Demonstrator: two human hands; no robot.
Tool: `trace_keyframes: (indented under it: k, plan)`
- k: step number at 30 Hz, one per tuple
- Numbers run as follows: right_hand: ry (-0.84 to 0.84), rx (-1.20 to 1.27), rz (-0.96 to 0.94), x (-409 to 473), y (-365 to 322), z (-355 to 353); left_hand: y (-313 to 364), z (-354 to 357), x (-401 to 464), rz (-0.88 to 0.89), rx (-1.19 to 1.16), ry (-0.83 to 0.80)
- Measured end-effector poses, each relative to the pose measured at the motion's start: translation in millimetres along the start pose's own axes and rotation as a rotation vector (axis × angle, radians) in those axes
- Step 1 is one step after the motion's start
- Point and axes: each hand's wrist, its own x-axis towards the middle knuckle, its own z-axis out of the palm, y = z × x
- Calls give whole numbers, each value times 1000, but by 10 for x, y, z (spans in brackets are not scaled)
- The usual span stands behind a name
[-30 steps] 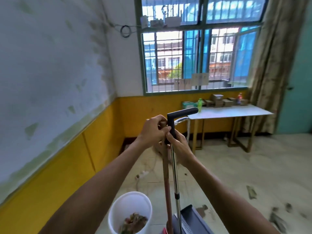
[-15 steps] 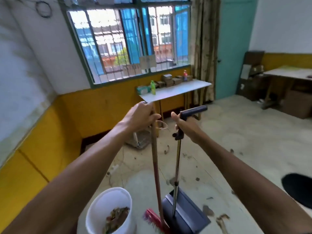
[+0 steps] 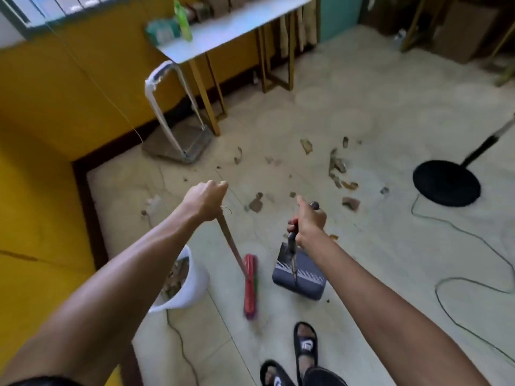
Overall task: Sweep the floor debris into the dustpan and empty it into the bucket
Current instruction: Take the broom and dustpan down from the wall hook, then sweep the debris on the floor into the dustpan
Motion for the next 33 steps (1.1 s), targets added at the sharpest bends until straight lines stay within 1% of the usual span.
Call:
trace_keyframes:
  k: [3,4,5,8,10,12,15,17,20,23,28,29,31,33]
  plan:
    - [-30,-123,8,225,95,2,191,1,331,62,91,-20]
    - [-41,-184,-9,279,120,12,263,-11,433,71,160,-69]
    - [-49,-251,-23,322,156,14,333,-12,511,49,241,-160]
    - [-36,-383,-31,409,247,15,473,101,674,-150,536,-491]
    - [-30,-431,-48,460,284,33,470,305,739,-213,661,-630]
    - [-26,-449,-77,521,272,83,402,562,763,-204,690,-683]
    - [-13,-486,-107,583,204,195,247,934,683,-201,643,-774]
    - [18,-537,-120,613,139,285,135,1031,709,-179,589,-785]
    - [68,-629,-177,641,20,495,-123,938,897,-149,596,-772]
    - [104,-678,-248,636,-122,807,-422,729,1080,-212,606,-782]
    - [128,-741,-394,653,-349,1461,-1028,452,1441,-323,549,-605]
    - [136,-747,-422,671,-397,1584,-1121,412,1521,-332,504,-554]
    - [154,-746,-484,756,-528,1827,-1308,330,1749,-418,350,-494]
    - [180,-760,-550,906,-674,2064,-1567,352,1969,-608,88,-541]
